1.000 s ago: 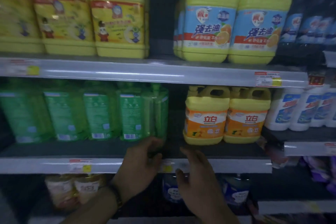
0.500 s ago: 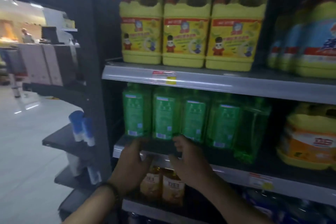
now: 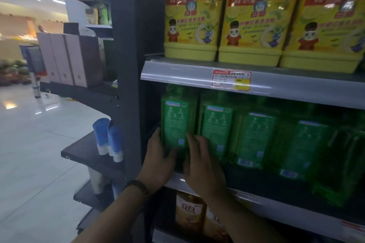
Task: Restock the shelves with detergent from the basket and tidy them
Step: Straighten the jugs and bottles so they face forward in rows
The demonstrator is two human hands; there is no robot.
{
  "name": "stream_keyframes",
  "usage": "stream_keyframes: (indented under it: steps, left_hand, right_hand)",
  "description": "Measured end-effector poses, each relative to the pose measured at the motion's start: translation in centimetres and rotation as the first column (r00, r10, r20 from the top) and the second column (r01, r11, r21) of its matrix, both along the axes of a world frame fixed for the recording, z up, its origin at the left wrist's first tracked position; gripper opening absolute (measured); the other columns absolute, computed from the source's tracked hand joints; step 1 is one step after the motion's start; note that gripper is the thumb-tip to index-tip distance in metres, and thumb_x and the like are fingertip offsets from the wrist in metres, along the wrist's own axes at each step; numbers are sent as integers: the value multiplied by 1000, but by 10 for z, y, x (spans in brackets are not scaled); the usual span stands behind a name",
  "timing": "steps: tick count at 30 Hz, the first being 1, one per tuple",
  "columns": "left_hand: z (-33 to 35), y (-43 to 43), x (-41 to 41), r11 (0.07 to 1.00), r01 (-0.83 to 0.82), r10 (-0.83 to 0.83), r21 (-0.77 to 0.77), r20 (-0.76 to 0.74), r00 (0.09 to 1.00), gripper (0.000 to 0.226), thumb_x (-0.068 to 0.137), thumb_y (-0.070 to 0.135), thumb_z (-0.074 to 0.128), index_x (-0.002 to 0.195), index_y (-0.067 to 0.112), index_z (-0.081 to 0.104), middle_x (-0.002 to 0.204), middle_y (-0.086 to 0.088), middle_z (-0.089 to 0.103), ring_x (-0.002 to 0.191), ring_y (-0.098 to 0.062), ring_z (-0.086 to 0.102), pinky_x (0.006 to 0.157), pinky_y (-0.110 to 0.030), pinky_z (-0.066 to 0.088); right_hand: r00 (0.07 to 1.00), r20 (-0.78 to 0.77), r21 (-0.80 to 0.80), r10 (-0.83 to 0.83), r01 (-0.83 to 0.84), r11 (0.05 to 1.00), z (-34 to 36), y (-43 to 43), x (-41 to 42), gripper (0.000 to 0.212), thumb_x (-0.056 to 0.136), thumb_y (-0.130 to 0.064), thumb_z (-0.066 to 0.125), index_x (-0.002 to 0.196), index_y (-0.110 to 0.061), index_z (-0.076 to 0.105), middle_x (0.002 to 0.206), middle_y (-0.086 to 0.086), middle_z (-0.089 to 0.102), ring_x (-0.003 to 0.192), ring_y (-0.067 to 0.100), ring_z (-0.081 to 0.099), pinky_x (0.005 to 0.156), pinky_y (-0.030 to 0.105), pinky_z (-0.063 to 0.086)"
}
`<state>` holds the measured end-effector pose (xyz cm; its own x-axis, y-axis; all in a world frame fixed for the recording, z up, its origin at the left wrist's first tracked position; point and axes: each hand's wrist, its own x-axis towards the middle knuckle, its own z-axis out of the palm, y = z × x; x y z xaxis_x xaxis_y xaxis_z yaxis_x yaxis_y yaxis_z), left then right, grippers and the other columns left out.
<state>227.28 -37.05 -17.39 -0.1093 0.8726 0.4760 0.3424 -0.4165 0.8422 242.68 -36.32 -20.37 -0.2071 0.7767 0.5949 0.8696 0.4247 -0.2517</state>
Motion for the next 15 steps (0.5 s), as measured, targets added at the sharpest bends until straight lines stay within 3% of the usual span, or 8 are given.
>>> stream_keyframes:
  steps: [4,8,12,15]
  left_hand:
    - [8,15,0,993,84,-74,-86,111,991,47,93,-3,70,118,35,57,116,3,74,104,-9,75,83,-24,61]
    - [11,29,0,972,128,-82,-199,224,971,52,91,-12,65,116,33,55,111,-3,75,96,-9,77,75,-23,61]
    - [5,35,-3,962,157,-109,-224,210,972,56,90,-7,66,133,27,56,119,-1,77,111,-21,75,96,-46,62]
    - [3,30,-3,974,150,-119,-170,177,977,50,93,-7,64,128,29,62,121,-3,77,114,-23,74,97,-49,61]
  right_hand:
    - [1000,14,9,-24,24,1000,-10,7,-1,73,95,-24,58,163,-11,32,150,7,41,119,26,63,86,34,62]
    - [998,12,10,-62,62,998,-12,5,-2,70,97,-31,47,163,-15,32,152,6,41,109,25,67,75,31,62]
    - [998,9,19,-65,65,998,-15,8,-2,70,97,-33,45,162,-13,34,154,7,43,104,25,69,69,31,62]
    - [993,58,20,-100,99,995,-12,9,1,76,93,-33,52,163,-9,34,145,5,46,89,24,69,59,32,57]
